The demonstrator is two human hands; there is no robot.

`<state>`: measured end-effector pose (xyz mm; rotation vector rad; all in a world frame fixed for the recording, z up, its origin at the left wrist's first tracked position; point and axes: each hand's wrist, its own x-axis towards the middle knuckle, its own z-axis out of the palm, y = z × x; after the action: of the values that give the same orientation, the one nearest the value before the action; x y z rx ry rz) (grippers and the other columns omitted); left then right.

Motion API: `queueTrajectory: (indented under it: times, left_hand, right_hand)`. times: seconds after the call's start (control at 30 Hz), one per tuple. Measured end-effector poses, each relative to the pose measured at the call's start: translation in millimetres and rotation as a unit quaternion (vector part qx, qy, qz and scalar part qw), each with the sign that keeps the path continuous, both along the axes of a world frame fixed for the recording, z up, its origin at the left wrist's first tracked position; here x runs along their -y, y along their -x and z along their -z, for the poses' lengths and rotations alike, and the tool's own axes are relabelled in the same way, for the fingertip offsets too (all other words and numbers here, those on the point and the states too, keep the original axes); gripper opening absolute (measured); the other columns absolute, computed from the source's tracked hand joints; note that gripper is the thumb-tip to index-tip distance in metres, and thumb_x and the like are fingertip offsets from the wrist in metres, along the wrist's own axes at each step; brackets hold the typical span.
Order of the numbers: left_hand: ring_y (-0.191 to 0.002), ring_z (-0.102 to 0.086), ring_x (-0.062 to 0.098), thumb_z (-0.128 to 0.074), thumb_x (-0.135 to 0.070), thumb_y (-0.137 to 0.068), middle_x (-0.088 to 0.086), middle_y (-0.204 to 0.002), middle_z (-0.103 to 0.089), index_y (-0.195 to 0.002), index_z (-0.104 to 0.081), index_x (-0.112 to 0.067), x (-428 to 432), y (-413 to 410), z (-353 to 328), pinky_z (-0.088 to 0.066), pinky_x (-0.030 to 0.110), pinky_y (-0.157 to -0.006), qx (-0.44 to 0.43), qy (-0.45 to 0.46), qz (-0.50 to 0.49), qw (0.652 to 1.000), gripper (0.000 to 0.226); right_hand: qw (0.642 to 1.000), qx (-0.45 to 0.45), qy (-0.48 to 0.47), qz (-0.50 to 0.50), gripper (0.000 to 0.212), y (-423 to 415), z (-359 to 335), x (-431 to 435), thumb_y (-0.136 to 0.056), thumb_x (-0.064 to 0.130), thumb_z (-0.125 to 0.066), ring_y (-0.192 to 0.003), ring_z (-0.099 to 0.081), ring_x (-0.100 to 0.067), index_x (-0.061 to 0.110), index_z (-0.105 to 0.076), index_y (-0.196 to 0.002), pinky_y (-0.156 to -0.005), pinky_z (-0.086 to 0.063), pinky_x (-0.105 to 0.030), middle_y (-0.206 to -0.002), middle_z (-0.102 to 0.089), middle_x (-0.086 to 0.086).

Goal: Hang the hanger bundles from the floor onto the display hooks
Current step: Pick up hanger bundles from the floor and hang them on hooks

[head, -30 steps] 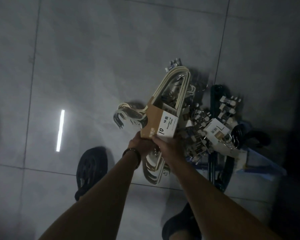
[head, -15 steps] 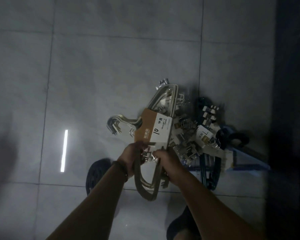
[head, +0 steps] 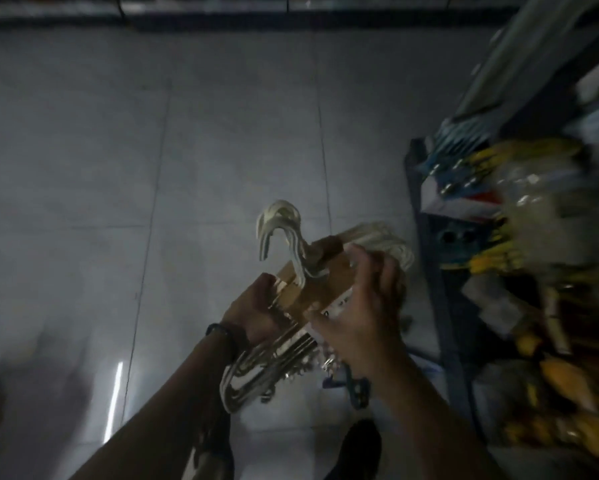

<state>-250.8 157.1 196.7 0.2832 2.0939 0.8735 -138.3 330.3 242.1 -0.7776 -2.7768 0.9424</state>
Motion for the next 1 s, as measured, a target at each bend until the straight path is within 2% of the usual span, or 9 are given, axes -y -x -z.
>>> queueTrajectory:
  times: [0.13,0.27,0.43,0.6,0.7,0.8,0.9,0.97,1.0]
  left_hand:
    - [-0.113,-0.067,0.031,-0.067,-0.068,-0.061,-0.003,-0.127,-0.068,-0.14,-0.041,-0.038,-38,13,-135,-0.056,0.044,-0.093,-0.125,0.056,0.157,0.978,0.089]
    - [-0.115,-0.067,0.025,-0.074,-0.053,-0.062,-0.013,-0.123,-0.064,-0.141,-0.04,-0.039,-64,18,-268,-0.048,0.028,-0.081,-0.19,0.052,0.293,0.936,0.087]
    - [-0.112,-0.064,0.021,-0.086,-0.038,-0.073,-0.007,-0.127,-0.066,-0.135,-0.047,-0.037,-103,9,-414,-0.047,0.034,-0.086,-0.293,0.061,0.405,0.864,0.073]
    - [-0.121,-0.059,0.021,-0.085,-0.044,-0.067,-0.011,-0.124,-0.059,-0.138,-0.053,-0.033,-159,-17,-531,-0.046,0.033,-0.094,-0.319,0.053,0.526,0.787,0.078]
    - [-0.126,-0.058,0.024,-0.084,-0.042,-0.074,-0.005,-0.138,-0.061,-0.141,-0.054,-0.038,-180,-46,-584,-0.049,0.035,-0.101,-0.474,0.002,0.552,0.686,0.074]
    - [-0.137,-0.045,0.03,-0.082,-0.037,-0.071,0.0,-0.148,-0.05,-0.142,-0.057,-0.039,-173,-80,-622,-0.04,0.048,-0.112,-0.63,-0.152,0.47,0.599,0.074]
    - [-0.131,-0.05,0.031,-0.082,-0.031,-0.068,0.001,-0.141,-0.051,-0.126,-0.065,-0.03,-151,-110,-618,-0.041,0.054,-0.106,-0.659,-0.48,0.209,0.54,0.061]
    - [-0.123,-0.051,0.024,-0.086,-0.029,-0.065,-0.002,-0.134,-0.048,-0.122,-0.057,-0.016,-143,-135,-602,-0.045,0.047,-0.101,-0.546,-0.612,0.04,0.571,0.065]
    - [-0.124,-0.049,0.021,-0.089,-0.034,-0.064,-0.002,-0.136,-0.044,-0.127,-0.05,-0.012,-144,-149,-598,-0.046,0.045,-0.103,-0.451,-0.632,0.008,0.63,0.077]
  right_hand:
    - [0.969,0.155,-0.047,-0.188,0.148,34,-135,-81,-0.049,0.087,-0.079,-0.161,0.003,-0.029,0.032,-0.005,-0.165,-0.128,-0.012,-0.06,-0.173,0.0,-0.003]
    - [0.96,0.178,0.014,-0.218,0.11,11,-251,-120,-0.046,0.08,-0.085,-0.121,-0.062,-0.016,0.033,-0.048,-0.139,-0.103,-0.053,-0.038,-0.135,-0.062,0.005]
    - [0.981,0.036,0.121,-0.148,0.08,-53,-339,-124,-0.055,0.049,-0.097,-0.11,-0.068,-0.005,0.034,-0.059,-0.124,-0.097,-0.059,-0.036,-0.118,-0.069,0.014]
    - [0.969,-0.16,0.186,0.027,0.065,-115,-386,-109,-0.064,0.022,-0.095,-0.101,-0.063,0.022,0.05,-0.061,-0.111,-0.077,-0.051,-0.004,-0.106,-0.068,0.043]
    - [0.933,-0.263,0.209,0.125,0.071,-147,-412,-97,-0.069,-0.002,-0.094,-0.115,-0.065,0.011,0.037,-0.06,-0.119,-0.087,-0.056,-0.013,-0.115,-0.072,0.032]
    - [0.874,-0.381,0.221,0.208,0.068,-181,-441,-80,-0.066,0.005,-0.096,-0.114,-0.074,-0.017,0.025,-0.066,-0.123,-0.084,-0.062,-0.031,-0.121,-0.078,0.006]
    - [0.821,-0.456,0.218,0.267,0.068,-223,-468,-57,-0.057,0.021,-0.096,-0.103,-0.076,-0.037,0.005,-0.072,-0.119,-0.077,-0.06,-0.043,-0.113,-0.079,-0.016]
    - [0.798,-0.489,0.203,0.288,0.054,-252,-484,-37,-0.065,0.018,-0.089,-0.095,-0.076,-0.045,0.001,-0.075,-0.114,-0.072,-0.059,-0.05,-0.107,-0.077,-0.025]
    - [0.787,-0.503,0.196,0.299,0.045,-268,-492,-26,-0.07,0.016,-0.085,-0.092,-0.075,-0.049,0.002,-0.077,-0.112,-0.068,-0.06,-0.054,-0.104,-0.076,-0.028]
